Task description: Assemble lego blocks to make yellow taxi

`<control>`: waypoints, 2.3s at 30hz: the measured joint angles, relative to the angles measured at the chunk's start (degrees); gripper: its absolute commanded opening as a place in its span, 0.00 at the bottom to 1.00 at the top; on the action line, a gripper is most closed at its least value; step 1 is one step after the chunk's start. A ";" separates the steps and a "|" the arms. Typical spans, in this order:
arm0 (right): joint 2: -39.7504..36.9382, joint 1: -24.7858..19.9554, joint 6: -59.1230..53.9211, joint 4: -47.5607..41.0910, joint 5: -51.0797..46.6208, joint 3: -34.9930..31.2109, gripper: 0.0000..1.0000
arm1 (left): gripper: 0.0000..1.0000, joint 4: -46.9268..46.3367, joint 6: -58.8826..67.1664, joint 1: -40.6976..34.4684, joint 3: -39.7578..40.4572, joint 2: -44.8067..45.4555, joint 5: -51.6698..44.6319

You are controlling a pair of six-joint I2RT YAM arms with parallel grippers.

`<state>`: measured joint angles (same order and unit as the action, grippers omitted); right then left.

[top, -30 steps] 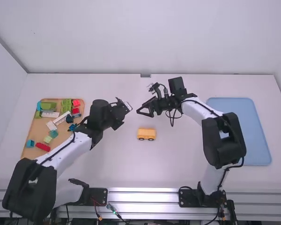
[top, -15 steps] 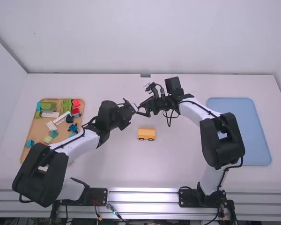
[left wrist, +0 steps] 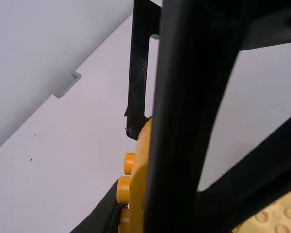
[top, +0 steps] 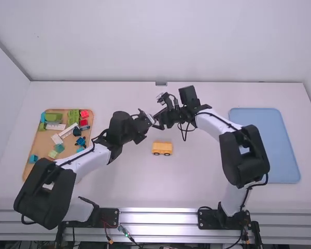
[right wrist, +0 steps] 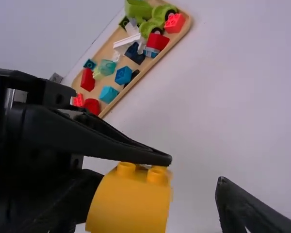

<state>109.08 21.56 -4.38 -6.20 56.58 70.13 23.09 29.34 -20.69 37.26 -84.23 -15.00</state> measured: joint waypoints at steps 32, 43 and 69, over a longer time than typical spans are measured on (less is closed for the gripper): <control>0.59 0.55 0.24 0.46 -2.73 -0.02 0.27 | 0.09 3.37 0.00 -0.07 0.00 -3.37 1.14; 2.23 0.09 -1.86 0.79 -3.04 0.22 0.26 | 0.99 1.70 -1.70 0.24 0.02 -3.63 -0.66; 2.23 -3.54 -59.82 -37.83 0.57 13.88 0.23 | 0.99 -39.60 13.88 12.63 20.28 -8.72 -44.52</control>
<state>111.31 18.02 -64.20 -44.03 57.14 84.01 -16.51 43.22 -8.05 57.54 -92.95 -59.53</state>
